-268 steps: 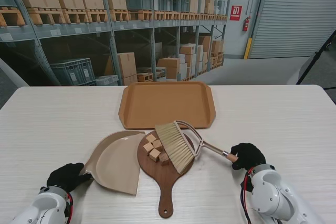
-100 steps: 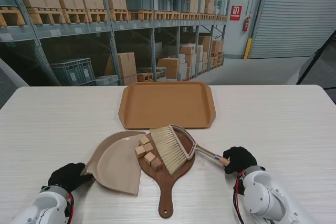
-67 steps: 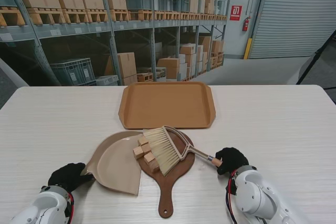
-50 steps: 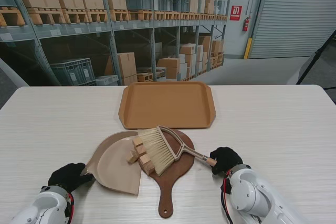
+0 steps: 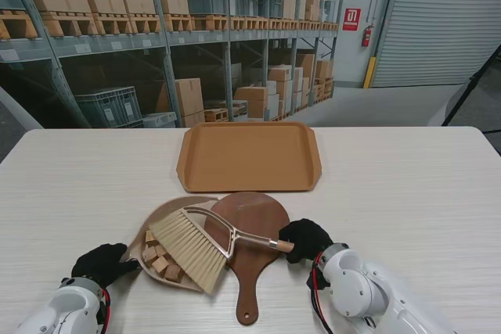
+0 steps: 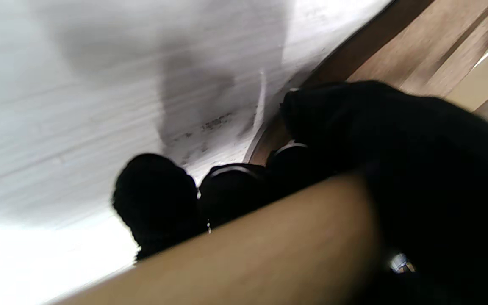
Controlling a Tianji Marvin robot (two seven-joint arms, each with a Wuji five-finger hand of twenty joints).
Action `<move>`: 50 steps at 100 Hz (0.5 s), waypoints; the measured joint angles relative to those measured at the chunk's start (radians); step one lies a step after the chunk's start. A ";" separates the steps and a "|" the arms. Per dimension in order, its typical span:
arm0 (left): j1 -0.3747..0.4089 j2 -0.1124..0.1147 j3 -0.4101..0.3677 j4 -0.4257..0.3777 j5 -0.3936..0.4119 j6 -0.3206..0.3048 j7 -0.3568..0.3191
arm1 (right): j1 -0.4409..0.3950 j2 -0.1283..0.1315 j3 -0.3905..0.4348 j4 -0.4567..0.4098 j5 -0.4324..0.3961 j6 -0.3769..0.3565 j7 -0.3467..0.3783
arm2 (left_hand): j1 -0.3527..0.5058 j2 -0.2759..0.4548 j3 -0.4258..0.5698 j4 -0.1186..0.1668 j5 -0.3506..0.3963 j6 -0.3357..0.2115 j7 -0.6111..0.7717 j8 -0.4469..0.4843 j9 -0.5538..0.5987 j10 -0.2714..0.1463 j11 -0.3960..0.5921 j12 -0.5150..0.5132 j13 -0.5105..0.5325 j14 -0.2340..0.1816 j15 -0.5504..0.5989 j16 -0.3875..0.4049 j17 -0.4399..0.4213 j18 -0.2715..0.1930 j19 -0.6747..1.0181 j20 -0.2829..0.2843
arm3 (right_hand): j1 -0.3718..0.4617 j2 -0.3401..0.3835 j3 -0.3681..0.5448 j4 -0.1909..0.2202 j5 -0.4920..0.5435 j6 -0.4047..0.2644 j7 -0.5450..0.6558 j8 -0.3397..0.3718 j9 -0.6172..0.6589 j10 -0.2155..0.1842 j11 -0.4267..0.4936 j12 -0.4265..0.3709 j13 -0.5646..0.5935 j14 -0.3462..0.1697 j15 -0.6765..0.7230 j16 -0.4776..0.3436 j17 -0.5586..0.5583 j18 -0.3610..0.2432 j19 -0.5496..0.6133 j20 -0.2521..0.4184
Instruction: Sweep wood blocks off a wooden cutting board into a dustpan and pour them into a container
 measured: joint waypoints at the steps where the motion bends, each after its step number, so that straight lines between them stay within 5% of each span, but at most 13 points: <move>1: 0.000 0.000 0.000 0.000 0.000 0.000 0.000 | 0.000 0.000 0.000 0.000 0.000 0.000 0.000 | 0.000 0.000 0.000 0.000 0.000 0.000 0.000 0.000 0.000 0.000 0.000 0.000 0.000 0.000 0.000 0.000 0.000 0.000 0.000 0.000 | 0.000 0.000 0.000 0.000 0.000 0.000 0.000 0.000 0.000 0.000 0.000 0.000 0.000 0.000 0.000 0.000 0.000 0.000 0.000 0.000; 33: 0.001 0.000 -0.001 -0.001 -0.001 0.000 0.000 | -0.051 -0.002 0.063 -0.051 -0.007 0.025 -0.004 | 0.000 0.000 0.000 0.000 0.000 0.000 0.000 0.000 0.000 0.000 0.000 0.000 0.000 0.000 0.000 0.000 0.000 0.000 0.000 0.000 | 0.000 0.000 0.000 0.000 0.000 0.000 0.000 0.000 0.000 0.000 0.000 0.000 0.000 0.000 0.000 0.000 0.000 0.000 0.000 0.000; 50: 0.001 0.000 -0.001 -0.001 -0.001 0.001 0.000 | -0.088 -0.007 0.115 -0.100 -0.005 0.102 -0.014 | 0.000 0.000 0.000 0.000 0.000 0.000 0.000 0.000 0.000 0.000 0.000 0.000 0.000 0.000 0.000 0.000 0.000 0.000 0.000 0.000 | 0.000 0.000 0.000 0.000 0.000 -0.001 0.000 0.000 0.000 0.000 0.001 0.000 0.000 0.000 0.000 0.000 0.000 0.000 0.000 0.000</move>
